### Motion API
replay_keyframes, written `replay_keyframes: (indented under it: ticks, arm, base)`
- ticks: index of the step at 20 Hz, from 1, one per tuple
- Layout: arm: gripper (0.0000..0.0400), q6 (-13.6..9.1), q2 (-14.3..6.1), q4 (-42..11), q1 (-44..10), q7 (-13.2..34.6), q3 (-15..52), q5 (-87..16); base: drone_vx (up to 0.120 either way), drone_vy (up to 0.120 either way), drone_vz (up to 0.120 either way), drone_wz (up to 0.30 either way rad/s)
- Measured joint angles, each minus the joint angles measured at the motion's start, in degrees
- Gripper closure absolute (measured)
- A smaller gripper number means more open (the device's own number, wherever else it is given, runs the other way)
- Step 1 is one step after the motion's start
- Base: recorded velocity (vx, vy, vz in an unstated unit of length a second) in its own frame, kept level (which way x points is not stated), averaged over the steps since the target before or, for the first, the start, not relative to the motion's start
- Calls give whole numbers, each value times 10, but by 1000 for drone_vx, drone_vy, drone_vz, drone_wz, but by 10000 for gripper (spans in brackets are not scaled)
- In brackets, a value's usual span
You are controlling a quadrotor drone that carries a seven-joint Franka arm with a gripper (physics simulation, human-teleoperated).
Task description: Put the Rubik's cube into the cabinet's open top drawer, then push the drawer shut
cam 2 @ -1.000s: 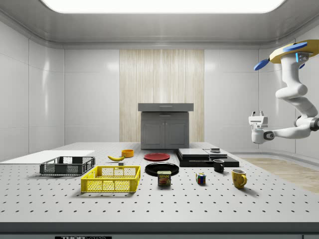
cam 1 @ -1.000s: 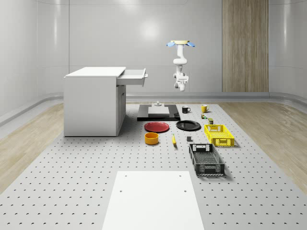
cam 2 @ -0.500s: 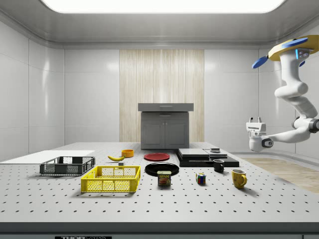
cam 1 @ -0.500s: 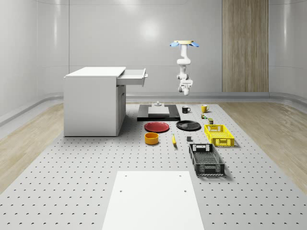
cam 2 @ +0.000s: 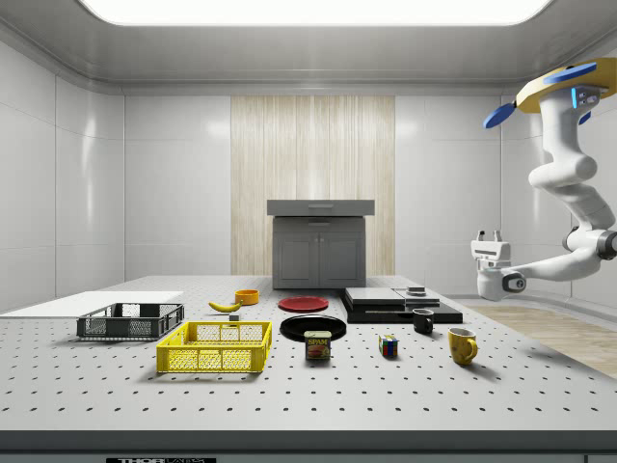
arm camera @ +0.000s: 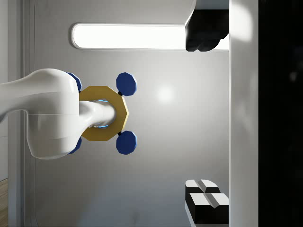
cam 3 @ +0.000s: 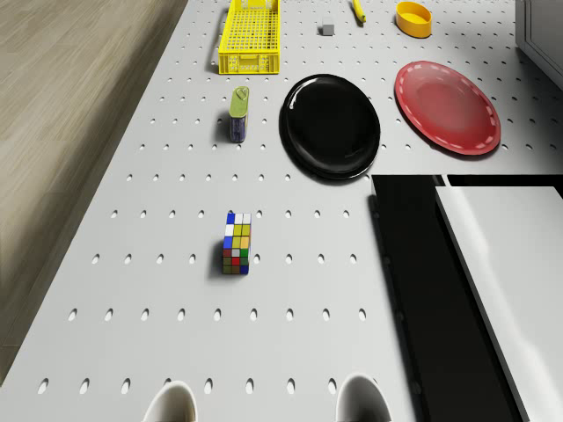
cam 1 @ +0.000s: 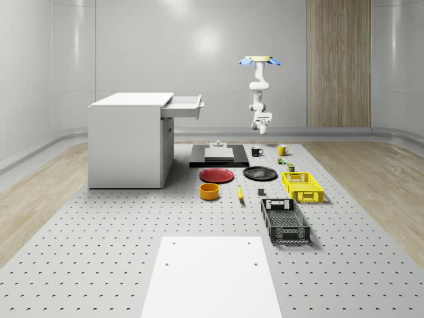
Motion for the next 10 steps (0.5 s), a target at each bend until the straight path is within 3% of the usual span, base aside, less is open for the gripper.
replay_keyframes:
  ticks: [10]
  arm:
    - [0, 3, -2, 0, -1, 0, 1, 0]
  base:
    - [120, 120, 0, 0]
